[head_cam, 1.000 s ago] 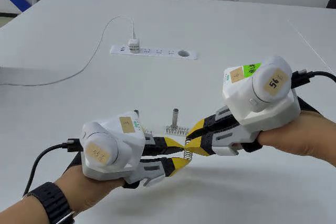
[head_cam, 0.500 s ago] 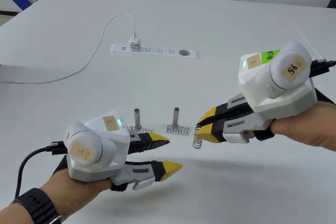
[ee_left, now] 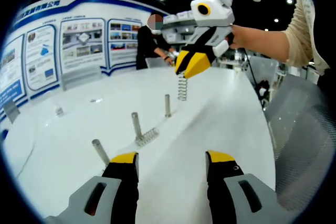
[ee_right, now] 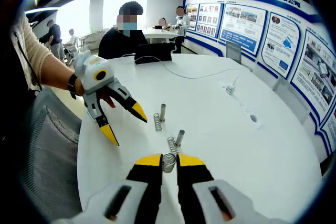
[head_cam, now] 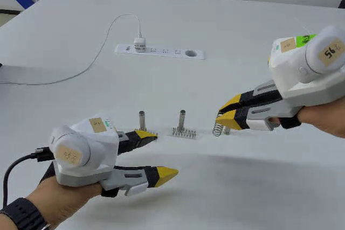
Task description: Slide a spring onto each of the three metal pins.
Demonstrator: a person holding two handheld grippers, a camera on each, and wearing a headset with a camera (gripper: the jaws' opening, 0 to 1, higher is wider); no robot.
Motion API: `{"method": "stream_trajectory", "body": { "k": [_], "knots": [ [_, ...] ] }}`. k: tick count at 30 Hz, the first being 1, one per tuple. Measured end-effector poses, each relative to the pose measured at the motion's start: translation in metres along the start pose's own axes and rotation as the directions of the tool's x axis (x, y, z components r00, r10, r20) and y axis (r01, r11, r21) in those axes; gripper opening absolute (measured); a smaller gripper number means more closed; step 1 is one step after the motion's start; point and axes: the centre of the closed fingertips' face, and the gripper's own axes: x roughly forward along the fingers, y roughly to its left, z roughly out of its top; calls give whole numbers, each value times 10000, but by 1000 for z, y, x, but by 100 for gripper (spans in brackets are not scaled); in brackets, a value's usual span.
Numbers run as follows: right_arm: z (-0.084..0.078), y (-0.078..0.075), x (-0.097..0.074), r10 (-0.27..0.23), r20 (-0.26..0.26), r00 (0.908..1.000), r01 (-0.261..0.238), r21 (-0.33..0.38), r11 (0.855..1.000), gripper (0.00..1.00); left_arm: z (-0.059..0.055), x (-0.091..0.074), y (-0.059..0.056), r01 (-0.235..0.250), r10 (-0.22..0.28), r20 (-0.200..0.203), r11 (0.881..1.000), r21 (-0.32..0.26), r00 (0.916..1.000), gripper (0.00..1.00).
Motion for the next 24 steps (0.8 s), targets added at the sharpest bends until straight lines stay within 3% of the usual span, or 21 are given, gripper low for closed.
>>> {"method": "stream_trajectory", "body": {
  "k": [13,24],
  "knots": [
    [3,-37,-20,-992,142,9950,987,320,9946,11,-4,-18,23,-836,838,19,9956,-415,9965,60],
    [-6,-55,-16,-1366,13,9906,1362,690,9883,11,-7,-27,33,-1207,1211,24,9907,-626,9926,65]
  ]
}}
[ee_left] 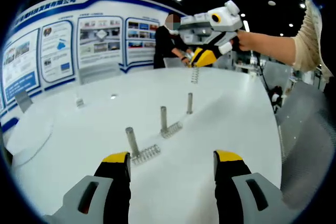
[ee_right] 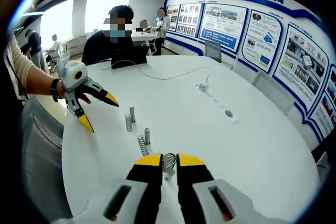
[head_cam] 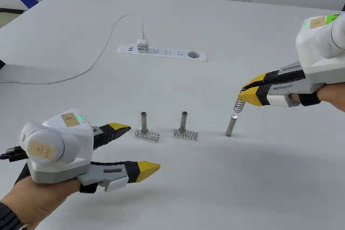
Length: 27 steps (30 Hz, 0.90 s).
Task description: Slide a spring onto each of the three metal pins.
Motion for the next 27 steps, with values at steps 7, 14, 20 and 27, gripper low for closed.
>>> {"method": "stream_trajectory", "body": {
  "k": [7,14,20,27],
  "knots": [
    [-13,-5,12,-51,-246,9997,58,297,9995,11,-1,-1,1,-78,78,-8,10000,-56,10000,66],
    [-19,-7,16,-56,-290,9996,70,478,9988,11,-2,-3,1,-119,119,-41,9999,-83,9999,65],
    [-21,-9,19,-53,-307,9995,69,531,9986,11,-2,-3,1,-135,135,-56,9998,-111,9999,64],
    [-25,-9,23,-8,-377,9993,30,595,9982,11,-3,-3,1,-130,128,-106,9998,-121,9999,63]
  ]
}}
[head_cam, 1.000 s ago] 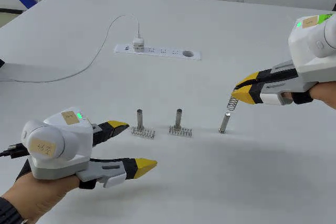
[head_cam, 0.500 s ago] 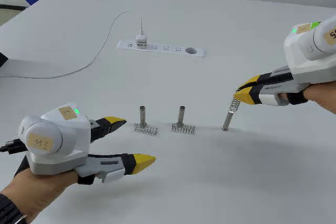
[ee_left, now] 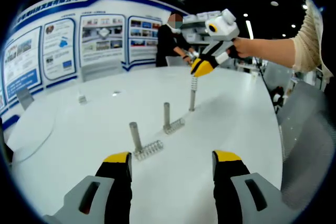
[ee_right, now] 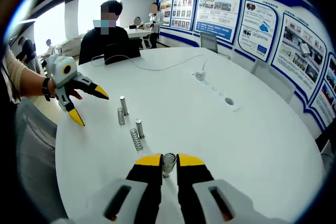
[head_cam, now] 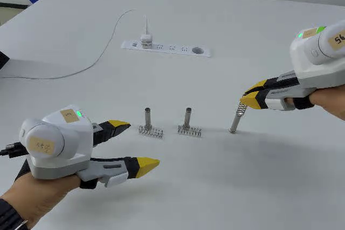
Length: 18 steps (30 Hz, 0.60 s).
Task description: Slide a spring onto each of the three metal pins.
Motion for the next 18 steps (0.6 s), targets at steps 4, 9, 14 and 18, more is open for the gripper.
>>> {"method": "stream_trajectory", "body": {
  "k": [4,9,14,18],
  "knots": [
    [-5,-1,6,-21,-96,10000,21,24,10000,11,0,0,1,-11,11,13,10000,-28,10000,63],
    [-13,2,14,-42,-246,9997,43,34,10000,11,-2,0,1,-15,15,-21,10000,-59,10000,63],
    [-21,1,20,-113,-295,9995,119,202,9997,11,-2,-1,2,-31,31,-27,10000,-62,10000,63],
    [-26,3,25,-124,-358,9993,132,223,9997,11,-2,-1,2,-24,24,-26,10000,-48,10000,63]
  ]
}}
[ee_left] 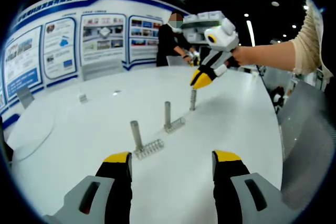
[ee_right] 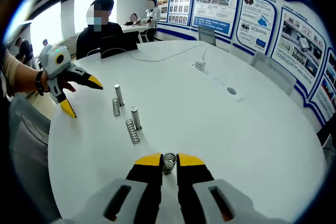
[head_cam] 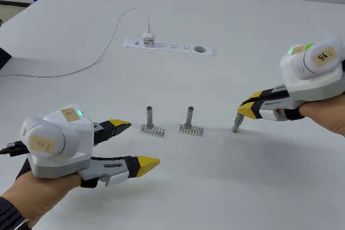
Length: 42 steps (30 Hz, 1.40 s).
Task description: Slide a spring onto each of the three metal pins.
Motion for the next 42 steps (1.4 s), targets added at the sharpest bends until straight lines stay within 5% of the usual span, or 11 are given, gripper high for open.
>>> {"method": "stream_trajectory", "body": {
  "k": [28,42],
  "knots": [
    [-14,4,13,24,-356,9994,-24,-14,10000,14,0,2,0,54,-54,39,10000,-19,10000,63],
    [17,19,3,149,342,9993,-127,-627,9980,18,2,1,-1,21,-21,53,10000,47,10000,62]
  ]
}}
